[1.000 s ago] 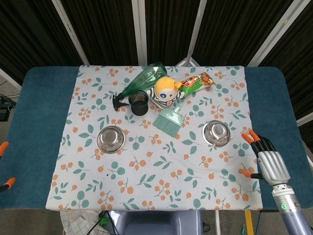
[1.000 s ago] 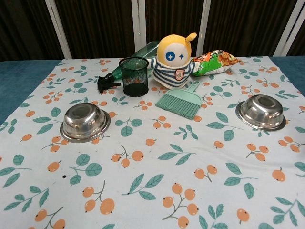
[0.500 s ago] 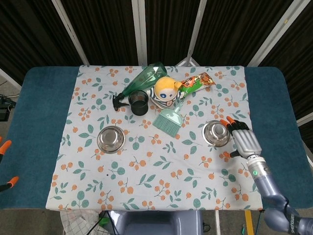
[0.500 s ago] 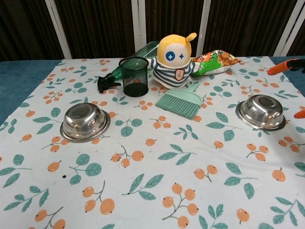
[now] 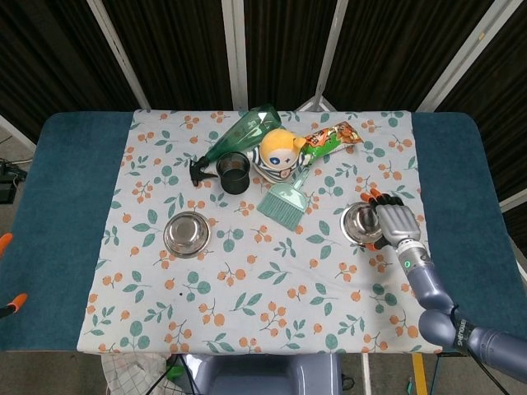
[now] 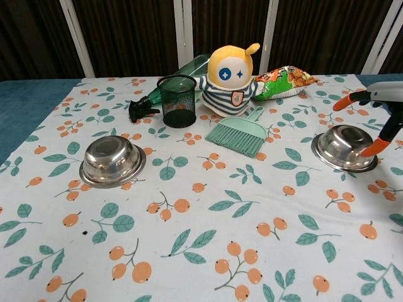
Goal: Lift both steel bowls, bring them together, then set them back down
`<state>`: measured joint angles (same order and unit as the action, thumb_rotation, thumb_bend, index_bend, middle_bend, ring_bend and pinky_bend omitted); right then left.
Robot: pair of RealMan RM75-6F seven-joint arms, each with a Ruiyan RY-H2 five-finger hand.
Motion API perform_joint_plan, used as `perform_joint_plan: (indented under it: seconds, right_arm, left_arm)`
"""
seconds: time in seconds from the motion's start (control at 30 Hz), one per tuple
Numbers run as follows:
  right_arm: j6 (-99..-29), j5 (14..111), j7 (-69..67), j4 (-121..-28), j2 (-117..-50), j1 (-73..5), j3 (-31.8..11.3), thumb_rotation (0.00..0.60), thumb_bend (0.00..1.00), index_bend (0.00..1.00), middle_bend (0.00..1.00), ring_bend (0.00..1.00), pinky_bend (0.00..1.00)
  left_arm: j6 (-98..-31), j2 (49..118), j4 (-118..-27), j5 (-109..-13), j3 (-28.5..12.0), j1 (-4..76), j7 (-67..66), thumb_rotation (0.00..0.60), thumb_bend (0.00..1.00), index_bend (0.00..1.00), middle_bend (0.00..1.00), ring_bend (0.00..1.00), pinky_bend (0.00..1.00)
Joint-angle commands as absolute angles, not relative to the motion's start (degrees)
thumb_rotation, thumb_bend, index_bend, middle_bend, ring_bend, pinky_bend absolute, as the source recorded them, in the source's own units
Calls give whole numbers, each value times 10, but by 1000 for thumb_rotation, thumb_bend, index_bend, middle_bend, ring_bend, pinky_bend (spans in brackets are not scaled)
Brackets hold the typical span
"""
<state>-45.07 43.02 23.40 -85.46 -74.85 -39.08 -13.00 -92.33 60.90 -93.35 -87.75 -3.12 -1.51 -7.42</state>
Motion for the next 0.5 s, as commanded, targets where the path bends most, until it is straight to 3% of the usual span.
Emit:
perform_joint_plan:
  seconds: [0.03, 0.5]
  right_arm:
    - [-435, 415, 236, -827, -764, -403, -120, 600, 60, 147, 0, 48, 90]
    - [-388, 410, 205, -743, -808, -427, -102, 600, 60, 147, 0, 88, 138]
  left_arm:
    - [-922, 610, -933, -876, -31, -14, -77, 600, 161, 135, 0, 0, 6]
    - [-922, 620, -932, -872, -31, -13, -94, 600, 161, 135, 0, 0, 6]
